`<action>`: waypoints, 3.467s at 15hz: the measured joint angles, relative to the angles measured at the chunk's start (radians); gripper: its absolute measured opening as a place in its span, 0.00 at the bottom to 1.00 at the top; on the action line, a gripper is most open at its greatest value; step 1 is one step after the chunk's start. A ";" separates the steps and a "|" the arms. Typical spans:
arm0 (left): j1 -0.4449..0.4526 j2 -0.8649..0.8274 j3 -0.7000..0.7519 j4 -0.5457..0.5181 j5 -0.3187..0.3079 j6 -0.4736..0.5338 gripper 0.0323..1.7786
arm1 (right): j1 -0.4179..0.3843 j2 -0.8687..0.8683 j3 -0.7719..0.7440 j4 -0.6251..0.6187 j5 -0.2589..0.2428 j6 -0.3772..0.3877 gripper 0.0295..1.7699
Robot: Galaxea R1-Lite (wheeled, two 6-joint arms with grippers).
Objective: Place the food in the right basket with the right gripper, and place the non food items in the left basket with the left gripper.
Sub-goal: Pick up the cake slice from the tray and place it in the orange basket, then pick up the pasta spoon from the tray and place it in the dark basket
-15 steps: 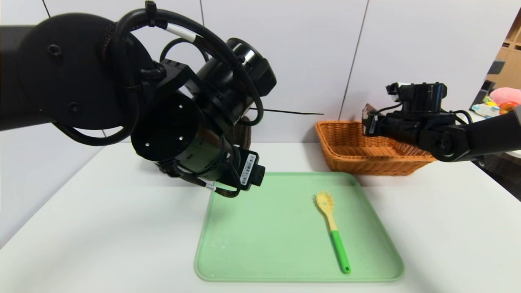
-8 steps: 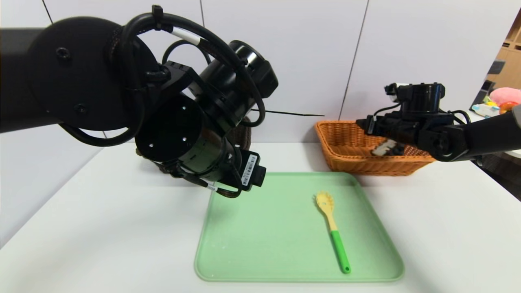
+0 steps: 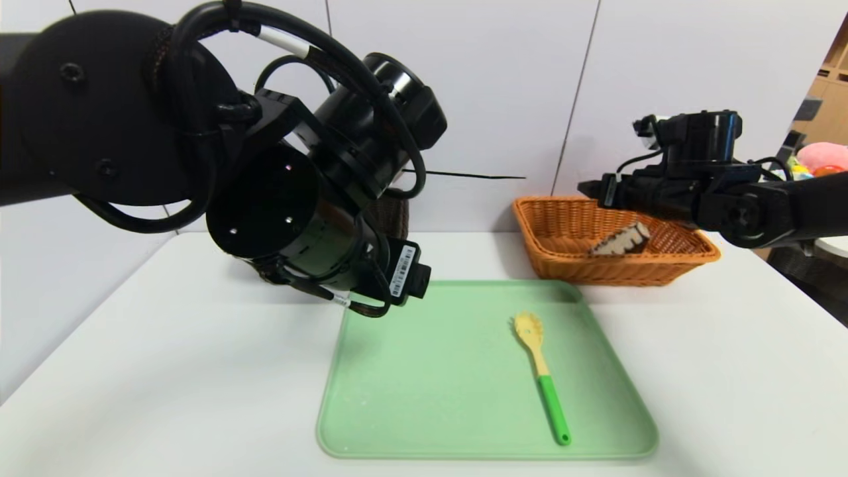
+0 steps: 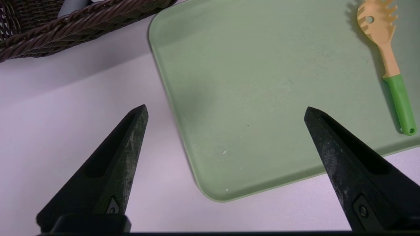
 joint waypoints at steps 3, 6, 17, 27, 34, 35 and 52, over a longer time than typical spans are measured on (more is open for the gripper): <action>0.000 -0.007 0.003 -0.001 0.000 -0.003 0.95 | 0.005 -0.066 -0.003 0.092 0.000 0.001 0.92; 0.000 -0.009 0.004 -0.023 -0.001 -0.004 0.95 | 0.009 -0.148 -0.001 0.233 0.000 0.003 0.94; -0.013 0.021 0.003 -0.096 -0.006 0.005 0.95 | 0.011 -0.545 0.160 0.781 0.091 0.003 0.96; -0.126 0.148 -0.003 -0.198 -0.024 -0.007 0.95 | 0.021 -0.757 0.356 0.937 0.140 -0.010 0.96; -0.153 0.291 -0.100 -0.184 0.004 -0.125 0.95 | 0.024 -0.759 0.396 0.935 0.139 -0.008 0.96; -0.153 0.314 -0.122 -0.180 0.010 -0.136 0.95 | 0.024 -0.760 0.398 0.936 0.138 -0.008 0.96; -0.263 0.497 -0.205 -0.235 0.111 -0.238 0.95 | 0.025 -0.774 0.439 0.934 0.149 0.014 0.96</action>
